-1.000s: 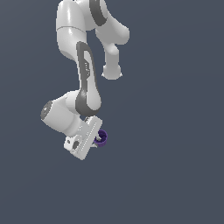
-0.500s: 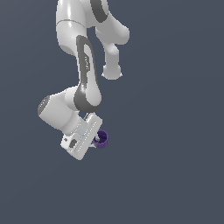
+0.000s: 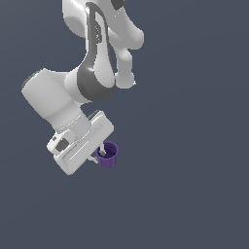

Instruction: Pick up the object and move it to a goal position.

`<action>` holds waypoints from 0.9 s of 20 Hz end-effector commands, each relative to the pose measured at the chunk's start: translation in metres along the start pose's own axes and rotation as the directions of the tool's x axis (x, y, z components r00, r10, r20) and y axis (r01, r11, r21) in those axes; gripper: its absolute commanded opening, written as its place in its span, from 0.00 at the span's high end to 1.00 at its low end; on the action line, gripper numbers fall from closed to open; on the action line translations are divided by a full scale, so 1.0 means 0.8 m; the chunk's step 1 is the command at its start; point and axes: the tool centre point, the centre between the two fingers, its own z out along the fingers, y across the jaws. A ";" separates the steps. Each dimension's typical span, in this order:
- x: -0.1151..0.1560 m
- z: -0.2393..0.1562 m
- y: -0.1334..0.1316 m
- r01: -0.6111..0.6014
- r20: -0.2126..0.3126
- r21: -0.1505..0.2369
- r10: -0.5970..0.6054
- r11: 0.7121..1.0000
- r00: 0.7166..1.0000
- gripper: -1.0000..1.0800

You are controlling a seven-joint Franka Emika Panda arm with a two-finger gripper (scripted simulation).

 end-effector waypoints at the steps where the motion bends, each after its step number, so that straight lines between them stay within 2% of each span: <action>1: 0.035 -0.044 0.012 -0.025 -0.023 -0.076 0.023 0.997 0.999 1.00; 6: 0.099 -0.136 0.029 -0.083 -0.070 -0.227 0.069 0.970 0.995 1.00; 10: 0.137 -0.198 0.034 -0.123 -0.103 -0.321 0.094 0.939 0.990 1.00; 14: 0.165 -0.245 0.035 -0.153 -0.127 -0.389 0.112 0.909 0.986 1.00; 18: 0.182 -0.277 0.034 -0.173 -0.142 -0.433 0.123 0.885 0.982 1.00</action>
